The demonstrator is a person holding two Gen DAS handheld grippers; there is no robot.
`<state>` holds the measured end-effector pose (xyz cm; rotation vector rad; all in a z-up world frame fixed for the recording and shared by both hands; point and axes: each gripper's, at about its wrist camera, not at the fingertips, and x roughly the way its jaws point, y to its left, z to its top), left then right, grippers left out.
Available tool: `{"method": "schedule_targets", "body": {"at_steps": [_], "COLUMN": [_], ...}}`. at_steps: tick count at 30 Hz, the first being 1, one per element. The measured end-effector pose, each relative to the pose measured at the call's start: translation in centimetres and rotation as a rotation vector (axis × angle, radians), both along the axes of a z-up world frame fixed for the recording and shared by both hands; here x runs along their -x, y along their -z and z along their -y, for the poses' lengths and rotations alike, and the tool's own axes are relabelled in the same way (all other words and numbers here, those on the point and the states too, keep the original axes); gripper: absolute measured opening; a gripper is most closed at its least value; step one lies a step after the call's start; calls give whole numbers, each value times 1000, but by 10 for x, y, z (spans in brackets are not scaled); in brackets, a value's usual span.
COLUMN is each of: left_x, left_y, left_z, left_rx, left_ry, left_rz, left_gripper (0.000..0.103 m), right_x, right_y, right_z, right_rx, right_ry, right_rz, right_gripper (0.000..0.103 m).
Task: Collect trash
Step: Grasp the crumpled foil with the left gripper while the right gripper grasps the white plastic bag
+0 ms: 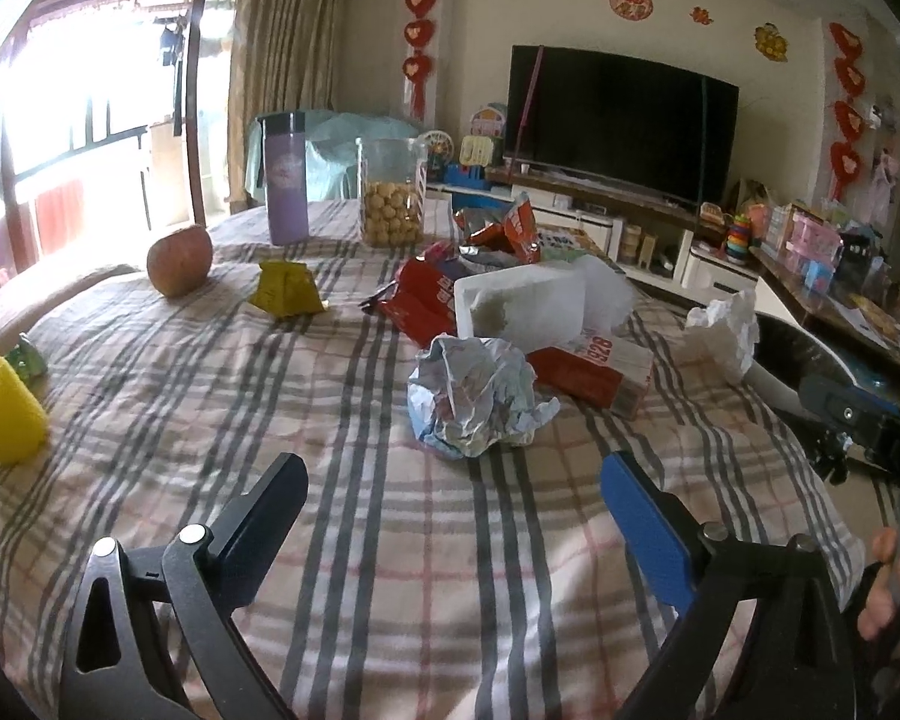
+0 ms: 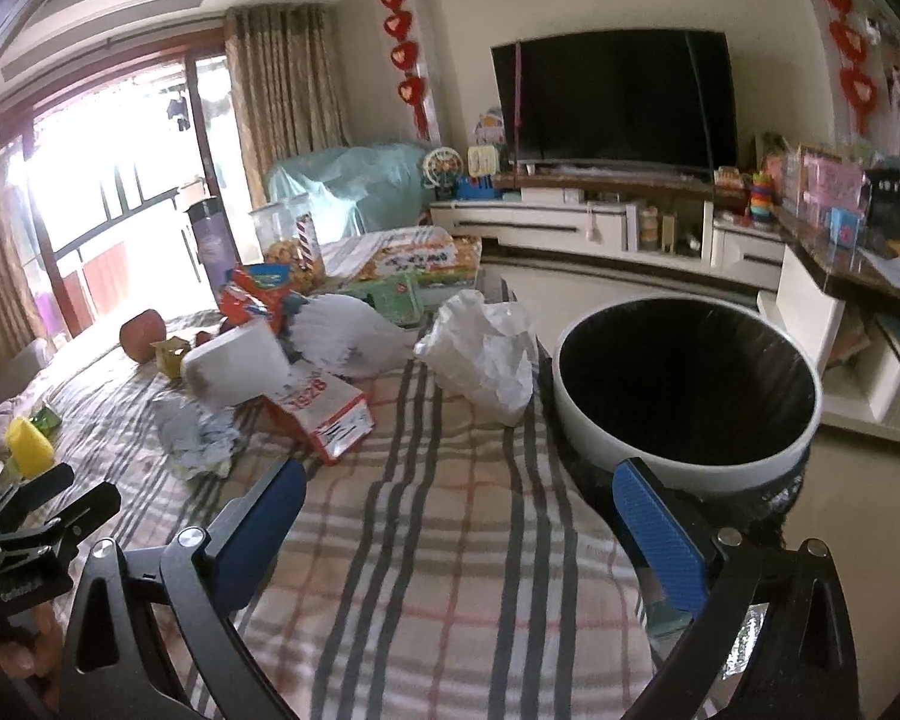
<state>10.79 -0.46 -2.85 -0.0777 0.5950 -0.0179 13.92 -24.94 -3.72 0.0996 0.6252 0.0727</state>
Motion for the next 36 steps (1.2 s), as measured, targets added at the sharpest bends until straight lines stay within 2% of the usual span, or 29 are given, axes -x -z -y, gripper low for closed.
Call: {"method": "schedule_targets", "body": {"at_steps": [7,15,18,21,23,24,25,26,28,35,36], "left_x": [-36,-65,-75,-87,-92,-94,-96,-97,-98,-82,-80], "left_y": [7,9,12,15,19,22,23,25,24,22,22], "left_z": [0,-2,-1,1,2,1,1,-1,-5,-11,-10], "left_rx": [18,42,45,51,59,68,80,96,112,128,133], "left_ry": [-18,-17,-7,11,27,41,51,61,65,74,76], "left_rz": [-58,-87,-98,-118,-137,-154,-166,-175,-170,-161,-160], "left_gripper": [96,95,91,82,69,59,49,46,39,31,26], "right_x": [-32,-64,-76,-87,-92,-96,-98,-100,-99,-76,-70], "right_y": [6,6,6,9,13,16,19,21,25,18,16], "right_z": [6,16,16,16,16,16,16,16,16,13,13], "right_rx": [-11,-10,4,6,2,-4,-13,-26,-56,-98,-106], "right_ry": [-16,-13,-13,-17,-25,-33,-39,-46,-59,-84,-86], "right_rz": [-53,-91,-97,-114,-134,-149,-162,-177,-188,-161,-159], "right_gripper": [102,101,100,89,74,62,46,35,32,30,30]}}
